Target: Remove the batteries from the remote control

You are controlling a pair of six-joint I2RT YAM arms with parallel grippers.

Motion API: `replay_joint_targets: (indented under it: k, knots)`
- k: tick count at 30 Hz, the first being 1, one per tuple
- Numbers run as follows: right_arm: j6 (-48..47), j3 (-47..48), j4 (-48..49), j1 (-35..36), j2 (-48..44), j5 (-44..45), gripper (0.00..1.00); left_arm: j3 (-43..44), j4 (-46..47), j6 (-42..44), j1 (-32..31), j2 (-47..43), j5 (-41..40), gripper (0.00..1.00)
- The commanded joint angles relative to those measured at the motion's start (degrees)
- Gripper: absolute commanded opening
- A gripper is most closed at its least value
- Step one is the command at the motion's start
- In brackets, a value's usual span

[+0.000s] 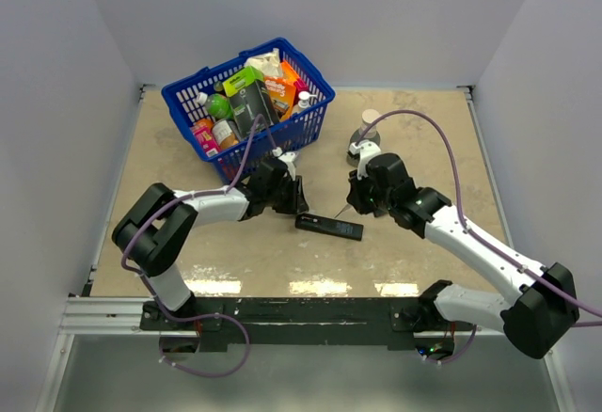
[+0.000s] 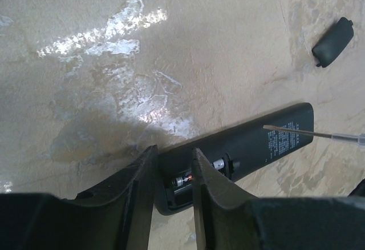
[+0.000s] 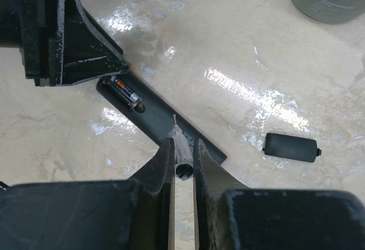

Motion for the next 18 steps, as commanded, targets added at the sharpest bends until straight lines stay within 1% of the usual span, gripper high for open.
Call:
replay_joint_targets:
  k: [1,7,8,11,14,15,18]
  knots:
    - [1.93,1.24,1.53,0.07,-1.03,3.30,0.00,-0.91,1.90,0.30,0.01,-0.76,3.01,0.34]
    - [3.86,1.06,3.47,0.07,-3.40,-1.89,0.00,-3.46,1.64,-0.23,-1.13,-2.08,4.15,0.33]
    - [4.30,0.89,3.82,0.07,-3.75,-4.85,0.00,-3.81,1.73,-0.49,-1.48,-2.35,4.24,0.33]
    - [5.18,0.53,4.09,0.07,-4.54,-7.94,0.00,-5.22,2.52,-1.63,-2.10,-3.40,5.46,0.32]
    - [5.89,0.45,3.38,0.16,-6.03,-9.44,0.00,-6.62,3.30,-2.86,-3.24,-4.81,5.91,0.32]
    - [5.80,-0.34,3.56,0.07,-6.47,-11.28,0.00,-7.06,3.57,-3.30,-4.03,-5.51,6.08,0.32]
    - [5.19,-2.27,4.43,0.07,-8.23,-12.96,0.00,-8.56,4.63,-5.06,-5.35,-6.39,6.61,0.31]
